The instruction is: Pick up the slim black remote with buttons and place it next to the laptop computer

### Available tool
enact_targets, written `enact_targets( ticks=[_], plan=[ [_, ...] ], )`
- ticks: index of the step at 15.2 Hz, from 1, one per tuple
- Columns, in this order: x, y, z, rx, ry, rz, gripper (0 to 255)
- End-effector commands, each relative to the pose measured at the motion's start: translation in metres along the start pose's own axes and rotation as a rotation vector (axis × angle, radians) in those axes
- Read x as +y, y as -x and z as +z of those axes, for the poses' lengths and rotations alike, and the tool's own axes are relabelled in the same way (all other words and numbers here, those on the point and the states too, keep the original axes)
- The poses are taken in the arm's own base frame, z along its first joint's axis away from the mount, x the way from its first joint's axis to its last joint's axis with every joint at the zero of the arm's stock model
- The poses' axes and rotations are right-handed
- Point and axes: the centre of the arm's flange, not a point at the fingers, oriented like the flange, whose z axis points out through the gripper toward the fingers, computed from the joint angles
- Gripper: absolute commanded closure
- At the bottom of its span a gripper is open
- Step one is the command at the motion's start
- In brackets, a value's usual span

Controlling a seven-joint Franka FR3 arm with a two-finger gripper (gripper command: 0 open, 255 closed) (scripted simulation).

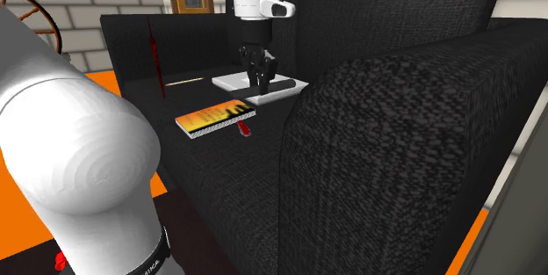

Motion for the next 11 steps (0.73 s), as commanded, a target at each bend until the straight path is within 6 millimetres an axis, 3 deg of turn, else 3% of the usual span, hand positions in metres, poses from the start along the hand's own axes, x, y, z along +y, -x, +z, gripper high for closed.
enact_targets(
  ticks=[1,11],
  plan=[
    [-0.026,0.001,0.001,0.0,-0.001,0.002,255],
    [-0.158,0.007,0.009,0.0,-0.001,0.002,255]
  ],
)
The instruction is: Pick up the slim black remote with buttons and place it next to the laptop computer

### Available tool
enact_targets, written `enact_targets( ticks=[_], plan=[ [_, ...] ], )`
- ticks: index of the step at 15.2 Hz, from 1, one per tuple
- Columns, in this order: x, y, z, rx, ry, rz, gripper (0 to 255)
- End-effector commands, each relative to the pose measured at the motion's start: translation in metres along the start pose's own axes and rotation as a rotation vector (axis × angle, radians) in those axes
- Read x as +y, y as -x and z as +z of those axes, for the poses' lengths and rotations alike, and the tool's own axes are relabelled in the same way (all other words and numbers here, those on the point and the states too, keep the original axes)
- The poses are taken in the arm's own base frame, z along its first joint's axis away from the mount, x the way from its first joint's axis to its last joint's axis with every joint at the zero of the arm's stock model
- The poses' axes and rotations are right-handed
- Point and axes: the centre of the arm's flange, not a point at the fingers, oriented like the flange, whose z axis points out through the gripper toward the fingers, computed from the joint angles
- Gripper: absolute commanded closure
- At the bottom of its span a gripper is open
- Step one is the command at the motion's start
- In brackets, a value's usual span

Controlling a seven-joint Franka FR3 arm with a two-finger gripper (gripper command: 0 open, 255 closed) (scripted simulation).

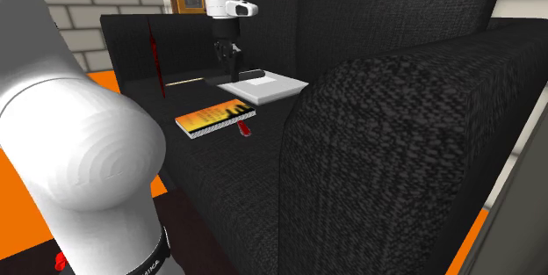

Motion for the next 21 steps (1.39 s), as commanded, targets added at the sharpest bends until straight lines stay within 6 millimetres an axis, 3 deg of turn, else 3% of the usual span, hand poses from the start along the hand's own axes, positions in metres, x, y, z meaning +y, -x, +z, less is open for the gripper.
enact_targets(
  ticks=[1,15,21],
  plan=[
    [-0.028,-0.001,0.0,0.0,-0.001,0.002,255],
    [-0.212,0.008,0.011,0.0,-0.001,0.002,255],
    [-0.21,0.01,0.042,0.0,-0.001,0.002,255]
  ],
)
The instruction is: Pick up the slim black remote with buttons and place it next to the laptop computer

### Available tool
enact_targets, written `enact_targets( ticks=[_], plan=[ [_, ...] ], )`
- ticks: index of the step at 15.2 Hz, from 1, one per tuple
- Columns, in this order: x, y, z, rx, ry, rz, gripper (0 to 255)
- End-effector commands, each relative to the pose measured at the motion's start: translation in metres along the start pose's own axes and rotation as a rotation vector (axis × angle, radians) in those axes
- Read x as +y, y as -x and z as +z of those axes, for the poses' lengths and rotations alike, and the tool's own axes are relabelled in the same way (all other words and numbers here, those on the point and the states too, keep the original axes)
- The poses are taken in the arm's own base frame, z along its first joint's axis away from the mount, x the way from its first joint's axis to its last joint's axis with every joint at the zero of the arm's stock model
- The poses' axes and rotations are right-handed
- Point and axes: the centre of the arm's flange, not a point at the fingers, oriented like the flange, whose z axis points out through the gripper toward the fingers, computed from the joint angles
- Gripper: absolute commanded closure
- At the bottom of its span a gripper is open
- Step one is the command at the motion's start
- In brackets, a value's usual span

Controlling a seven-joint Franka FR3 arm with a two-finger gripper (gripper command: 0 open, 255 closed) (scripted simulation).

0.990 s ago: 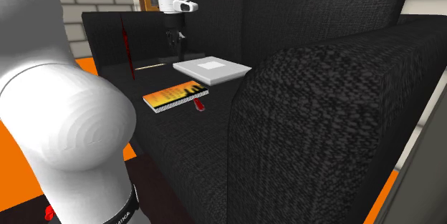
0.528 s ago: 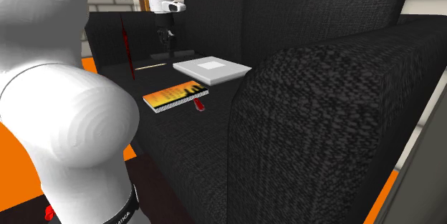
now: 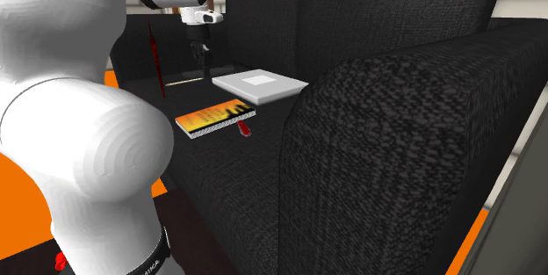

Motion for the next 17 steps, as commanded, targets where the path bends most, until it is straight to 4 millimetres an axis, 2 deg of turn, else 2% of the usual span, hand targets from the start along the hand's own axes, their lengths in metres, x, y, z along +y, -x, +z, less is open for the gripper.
enact_targets(
  ticks=[1,11,17],
  plan=[
    [0.0,0.0,0.011,0.0,0.0,0.0,255],
    [0.003,0.003,0.064,0.0,0.0,0.0,255],
    [0.003,0.004,0.067,0.0,0.0,0.0,255]
  ],
)
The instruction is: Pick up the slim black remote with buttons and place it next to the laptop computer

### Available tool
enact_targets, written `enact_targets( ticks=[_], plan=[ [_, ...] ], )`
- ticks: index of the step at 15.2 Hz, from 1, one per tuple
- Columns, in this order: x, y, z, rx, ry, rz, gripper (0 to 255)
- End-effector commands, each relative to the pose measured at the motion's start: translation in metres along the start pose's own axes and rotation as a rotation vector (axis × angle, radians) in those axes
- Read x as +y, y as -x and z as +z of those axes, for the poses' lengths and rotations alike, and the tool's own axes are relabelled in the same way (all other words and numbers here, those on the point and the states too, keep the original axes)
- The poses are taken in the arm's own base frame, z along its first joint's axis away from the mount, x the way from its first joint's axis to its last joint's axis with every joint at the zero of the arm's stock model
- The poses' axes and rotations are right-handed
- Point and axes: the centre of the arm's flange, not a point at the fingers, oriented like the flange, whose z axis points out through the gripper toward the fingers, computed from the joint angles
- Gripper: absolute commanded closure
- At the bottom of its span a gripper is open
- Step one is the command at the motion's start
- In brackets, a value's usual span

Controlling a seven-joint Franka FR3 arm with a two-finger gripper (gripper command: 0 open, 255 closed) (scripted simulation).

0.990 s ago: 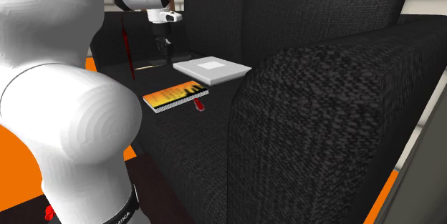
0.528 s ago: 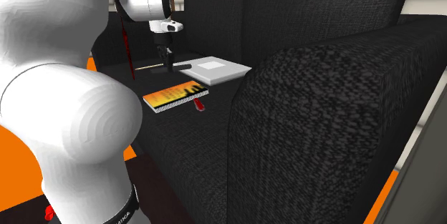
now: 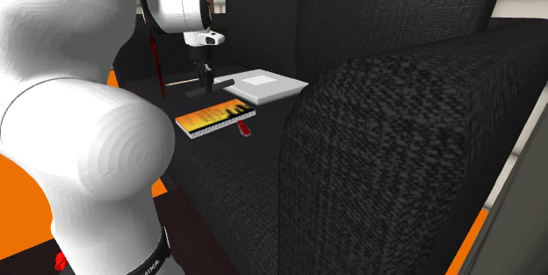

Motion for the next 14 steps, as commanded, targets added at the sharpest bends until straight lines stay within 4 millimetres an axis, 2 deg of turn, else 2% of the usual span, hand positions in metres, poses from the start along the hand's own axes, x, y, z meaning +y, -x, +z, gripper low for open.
enact_targets(
  ticks=[1,2,3,8,12,14],
  plan=[
    [0.001,0.0,0.001,-0.001,0.002,0.001,255],
    [0.001,0.0,0.001,-0.001,0.002,0.001,255],
    [0.001,-0.001,0.001,-0.001,0.002,0.001,0],
    [0.001,0.0,0.001,-0.001,0.002,0.001,0],
    [0.001,0.0,-0.049,-0.001,0.002,0.001,0],
    [0.001,0.0,-0.049,-0.001,0.002,0.001,0]
  ],
)
